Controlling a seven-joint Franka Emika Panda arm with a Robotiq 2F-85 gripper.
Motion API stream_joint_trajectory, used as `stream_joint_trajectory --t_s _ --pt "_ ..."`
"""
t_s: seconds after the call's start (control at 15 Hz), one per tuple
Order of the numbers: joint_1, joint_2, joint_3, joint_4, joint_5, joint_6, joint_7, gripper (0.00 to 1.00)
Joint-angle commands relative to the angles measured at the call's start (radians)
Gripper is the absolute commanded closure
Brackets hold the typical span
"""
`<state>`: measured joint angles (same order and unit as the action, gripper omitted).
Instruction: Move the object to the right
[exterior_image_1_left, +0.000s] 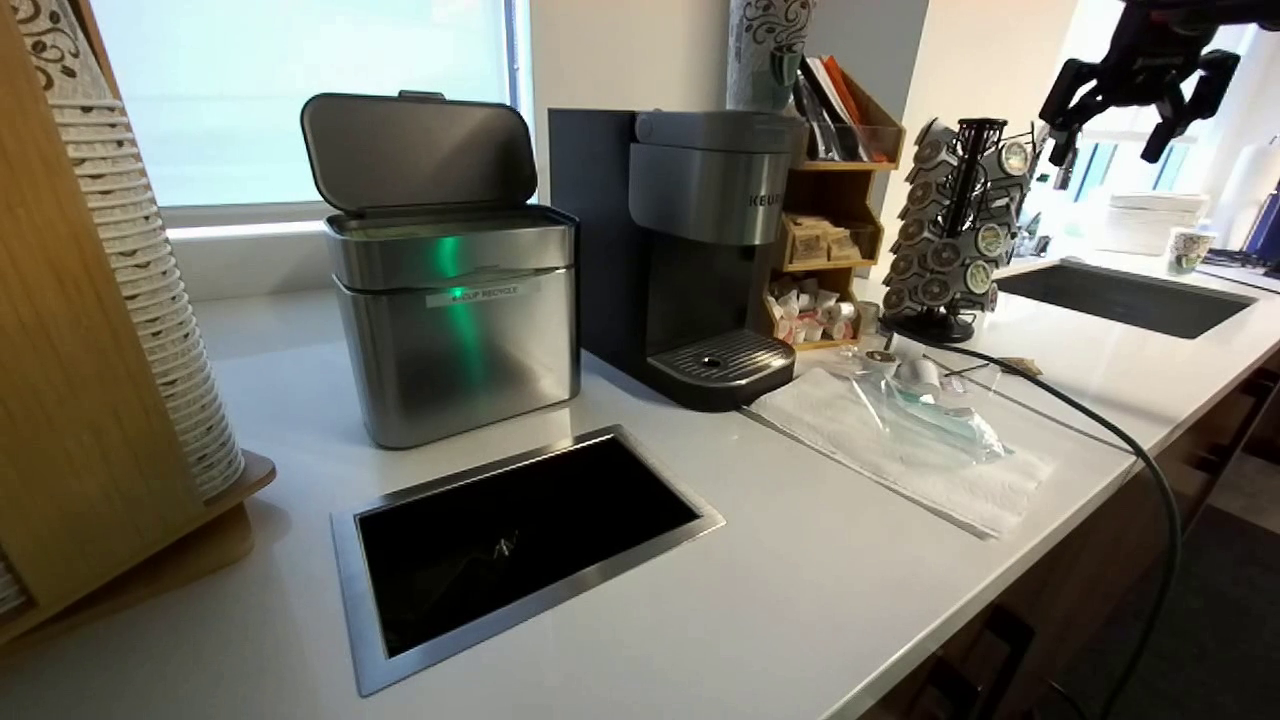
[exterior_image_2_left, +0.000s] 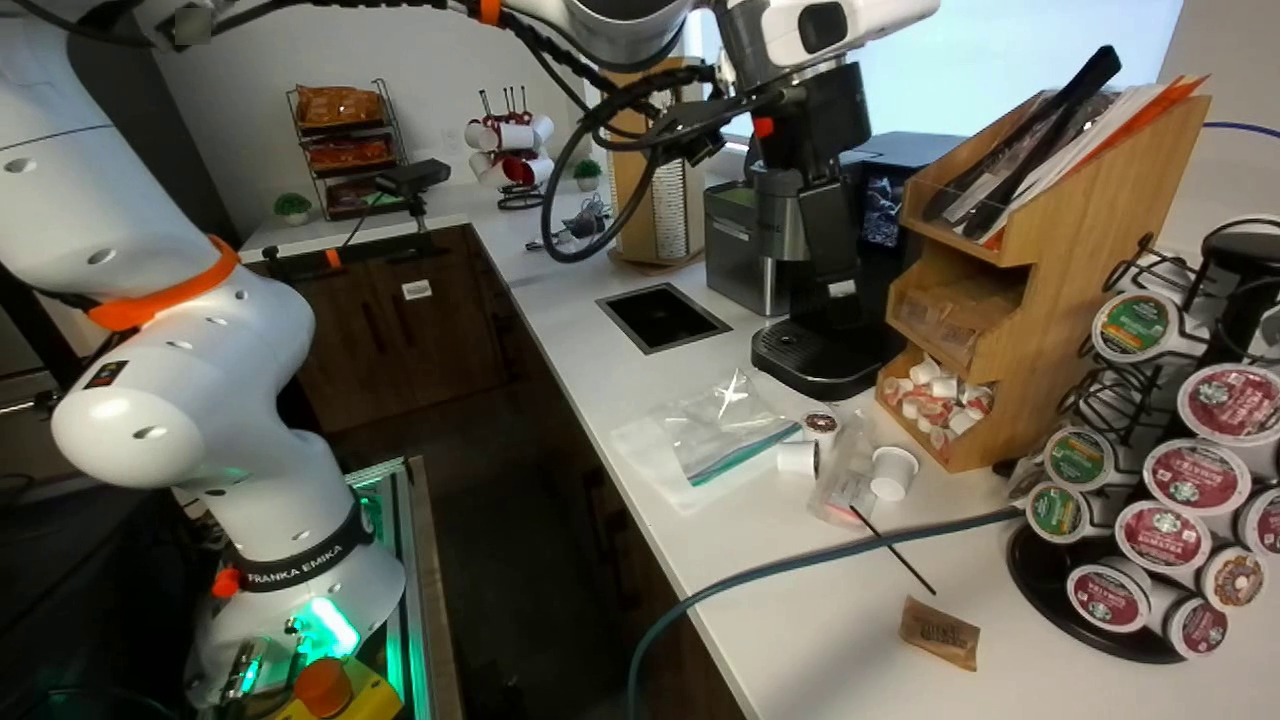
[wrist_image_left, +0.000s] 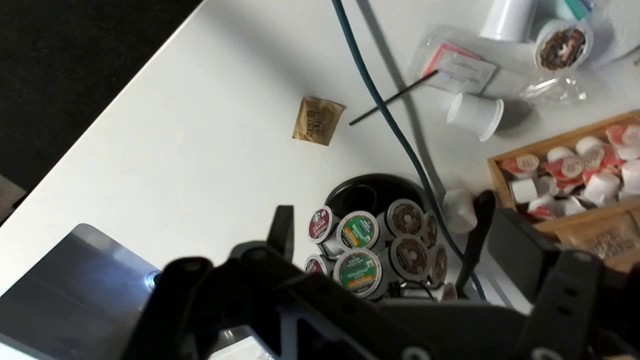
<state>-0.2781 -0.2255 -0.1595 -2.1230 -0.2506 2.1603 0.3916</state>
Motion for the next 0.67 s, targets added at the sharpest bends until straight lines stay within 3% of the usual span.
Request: stream_joint_trajectory --t_s 0.0,0.07,0.33,0.4,0.6 --pt "-0.003 0.073 -0.048 0.095 0.108 0.069 -0.019 0.00" --pt "-0.006 0.086 -0.057 0.112 0.113 0.089 -0.032 0.00" --pt "-0.057 0.115 -0.061 0.152 -0.156 0.239 0.081 0.00" --pt "-0.036 0.098 -0.070 0.139 -0.064 0.195 0.012 0.00" --pt "-0.048 0.108 -0.071 0.151 -0.124 0.224 0.046 0.00"
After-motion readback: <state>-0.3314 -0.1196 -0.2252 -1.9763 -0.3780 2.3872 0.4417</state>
